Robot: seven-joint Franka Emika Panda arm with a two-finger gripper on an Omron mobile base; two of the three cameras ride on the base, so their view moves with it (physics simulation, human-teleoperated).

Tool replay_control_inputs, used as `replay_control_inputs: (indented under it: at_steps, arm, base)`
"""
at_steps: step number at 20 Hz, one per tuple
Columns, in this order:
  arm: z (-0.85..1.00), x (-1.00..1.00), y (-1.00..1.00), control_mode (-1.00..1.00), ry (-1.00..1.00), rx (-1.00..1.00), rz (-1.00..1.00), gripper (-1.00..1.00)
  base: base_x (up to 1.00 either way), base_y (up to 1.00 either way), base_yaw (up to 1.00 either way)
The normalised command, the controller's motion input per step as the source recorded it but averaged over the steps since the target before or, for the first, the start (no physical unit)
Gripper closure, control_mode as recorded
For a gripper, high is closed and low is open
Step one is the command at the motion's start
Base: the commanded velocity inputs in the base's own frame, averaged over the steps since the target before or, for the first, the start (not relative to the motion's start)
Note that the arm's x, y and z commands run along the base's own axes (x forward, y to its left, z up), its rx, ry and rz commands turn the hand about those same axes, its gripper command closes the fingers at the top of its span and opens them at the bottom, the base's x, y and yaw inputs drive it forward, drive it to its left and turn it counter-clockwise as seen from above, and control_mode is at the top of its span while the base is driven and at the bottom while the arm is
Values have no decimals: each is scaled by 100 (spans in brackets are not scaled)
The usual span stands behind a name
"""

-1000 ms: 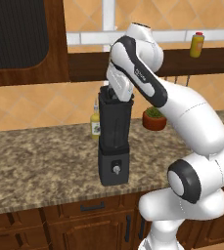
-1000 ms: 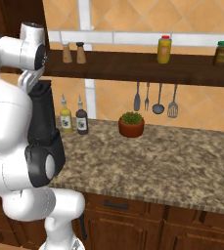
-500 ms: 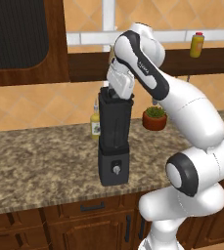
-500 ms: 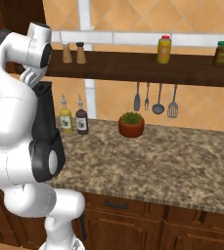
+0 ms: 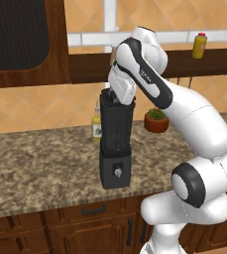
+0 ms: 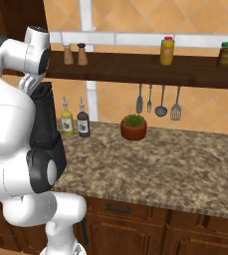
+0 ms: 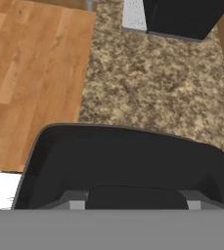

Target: Close the lid blender by securely placing the lid on top.

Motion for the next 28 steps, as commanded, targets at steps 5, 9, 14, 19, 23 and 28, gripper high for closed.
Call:
replay_control_inputs:
  at_steps: [5, 9, 14, 19, 23, 28]
  arm:
    - [-11, 0, -1, -100, -1, 1, -1, -100]
    - [20, 3, 0, -100, 0, 0, -2, -100]
    - [33, 9, -13, -100, -7, 0, 0, -100]
    - [11, 20, -23, -100, -2, 0, 0, -100]
    - [-2, 6, 32, -100, 3, 0, 0, -100]
    - [-20, 0, 39, -100, 2, 1, 0, -100]
  base:
    - [0, 0, 0]
    - [0, 0, 0]
    - [0, 0, 0]
    - [0, 0, 0]
    - [0, 0, 0]
    - [0, 0, 0]
